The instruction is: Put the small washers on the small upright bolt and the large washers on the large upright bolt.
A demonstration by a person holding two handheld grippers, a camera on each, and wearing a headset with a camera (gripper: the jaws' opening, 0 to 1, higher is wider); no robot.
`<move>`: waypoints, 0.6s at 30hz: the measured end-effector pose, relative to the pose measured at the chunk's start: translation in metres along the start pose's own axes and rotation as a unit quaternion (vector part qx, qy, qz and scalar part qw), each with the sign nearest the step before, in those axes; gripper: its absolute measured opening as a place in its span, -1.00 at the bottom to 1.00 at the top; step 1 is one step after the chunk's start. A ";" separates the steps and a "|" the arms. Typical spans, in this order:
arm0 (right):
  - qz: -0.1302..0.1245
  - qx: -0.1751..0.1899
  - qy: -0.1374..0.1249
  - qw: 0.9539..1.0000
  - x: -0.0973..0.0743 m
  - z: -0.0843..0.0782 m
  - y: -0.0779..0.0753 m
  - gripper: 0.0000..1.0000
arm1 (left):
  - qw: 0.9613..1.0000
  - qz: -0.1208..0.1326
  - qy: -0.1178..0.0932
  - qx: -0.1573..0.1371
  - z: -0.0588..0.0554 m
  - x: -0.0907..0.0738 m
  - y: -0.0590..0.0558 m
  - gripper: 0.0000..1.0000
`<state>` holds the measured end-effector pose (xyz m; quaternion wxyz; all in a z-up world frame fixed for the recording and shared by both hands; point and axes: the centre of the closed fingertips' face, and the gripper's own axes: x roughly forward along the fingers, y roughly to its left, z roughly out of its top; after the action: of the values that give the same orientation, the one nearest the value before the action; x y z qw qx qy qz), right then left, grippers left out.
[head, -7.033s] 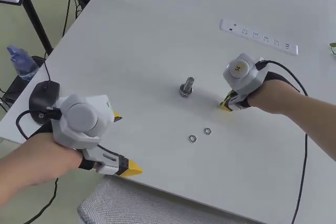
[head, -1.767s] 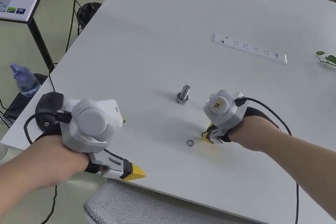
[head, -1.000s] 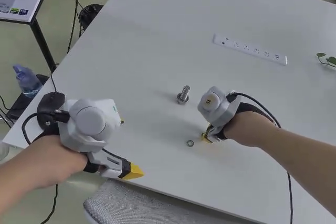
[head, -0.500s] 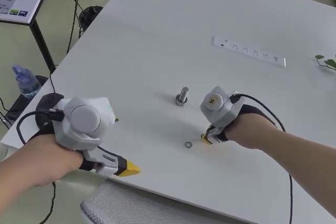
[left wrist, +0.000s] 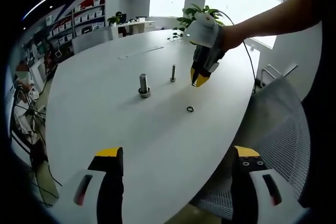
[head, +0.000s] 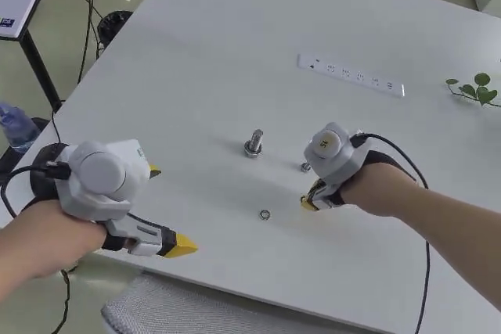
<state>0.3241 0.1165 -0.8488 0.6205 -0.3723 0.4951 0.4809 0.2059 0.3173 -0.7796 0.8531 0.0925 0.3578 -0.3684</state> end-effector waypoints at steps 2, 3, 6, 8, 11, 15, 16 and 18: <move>-0.004 0.004 -0.004 1.000 -0.004 0.000 -0.006 -0.75 | 1.000 0.005 -0.004 -0.006 0.000 -0.001 0.004 0.70; -0.005 0.007 -0.009 1.000 -0.006 0.001 -0.009 -0.75 | 1.000 0.006 -0.006 -0.009 0.000 -0.002 0.005 0.71; -0.005 0.009 -0.013 1.000 -0.011 0.002 -0.014 -0.75 | 1.000 0.008 -0.014 -0.012 0.001 -0.003 0.008 0.72; -0.008 0.006 -0.012 1.000 -0.014 0.001 -0.019 -0.75 | 1.000 0.012 -0.008 -0.012 -0.002 -0.003 0.010 0.71; -0.013 0.006 -0.013 1.000 -0.017 0.001 -0.028 -0.75 | 1.000 0.014 -0.012 -0.015 -0.001 -0.004 0.013 0.71; -0.011 0.013 -0.014 1.000 -0.020 0.002 -0.035 -0.75 | 1.000 0.015 -0.009 -0.014 -0.002 -0.003 0.013 0.72; -0.013 0.014 -0.015 1.000 -0.021 0.002 -0.039 -0.75 | 1.000 0.015 -0.007 -0.014 -0.003 -0.003 0.012 0.71; -0.014 0.020 -0.019 1.000 -0.023 0.004 -0.043 -0.75 | 1.000 0.015 -0.008 -0.015 -0.004 -0.001 0.012 0.71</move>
<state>0.3656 0.1034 -0.8259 0.6436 -0.3579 0.4874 0.4692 0.2113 0.3278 -0.7826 0.8624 0.0820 0.3553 -0.3512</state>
